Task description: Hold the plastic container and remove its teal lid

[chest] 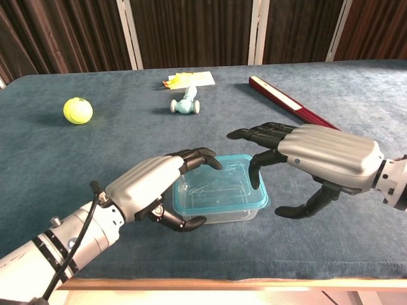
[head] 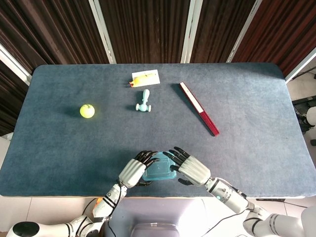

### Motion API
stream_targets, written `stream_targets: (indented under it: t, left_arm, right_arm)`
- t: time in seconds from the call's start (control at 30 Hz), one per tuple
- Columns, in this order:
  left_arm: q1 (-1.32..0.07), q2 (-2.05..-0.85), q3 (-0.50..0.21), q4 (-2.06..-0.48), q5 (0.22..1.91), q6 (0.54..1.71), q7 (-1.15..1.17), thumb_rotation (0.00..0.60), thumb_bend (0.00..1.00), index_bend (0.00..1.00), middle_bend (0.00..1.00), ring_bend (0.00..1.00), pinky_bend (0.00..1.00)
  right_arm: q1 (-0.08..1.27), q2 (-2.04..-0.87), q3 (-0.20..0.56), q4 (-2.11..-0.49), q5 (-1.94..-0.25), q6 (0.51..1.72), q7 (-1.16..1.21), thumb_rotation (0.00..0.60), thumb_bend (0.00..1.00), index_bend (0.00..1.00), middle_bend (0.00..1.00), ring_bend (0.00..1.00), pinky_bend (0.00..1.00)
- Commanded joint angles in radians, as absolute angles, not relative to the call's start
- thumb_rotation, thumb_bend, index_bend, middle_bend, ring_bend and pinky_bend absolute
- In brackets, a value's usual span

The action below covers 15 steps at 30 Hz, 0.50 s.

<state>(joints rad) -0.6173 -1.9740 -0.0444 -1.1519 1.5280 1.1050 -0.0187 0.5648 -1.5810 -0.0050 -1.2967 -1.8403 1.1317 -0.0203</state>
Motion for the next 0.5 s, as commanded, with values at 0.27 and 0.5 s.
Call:
stream_targets:
  t: [0.27, 0.5]
  left_arm:
    - [-0.616, -1.975, -0.042, -1.148, 1.530, 1.108, -0.015, 0.600, 0.41, 0.21, 0.44, 0.37, 0.46]
    - [-0.614, -1.973, -0.039, -1.151, 1.531, 1.109, -0.011, 0.600, 0.41, 0.21, 0.45, 0.38, 0.46]
  right_arm:
    - [0.579, -1.607, -0.005, -1.294, -1.804, 1.130, -0.051, 0.600, 0.37, 0.60, 0.04, 0.00, 0.00]
    - [0.590, -1.619, -0.007, -1.301, -1.784, 1.125, -0.066, 0.600, 0.37, 0.61, 0.05, 0.00, 0.00]
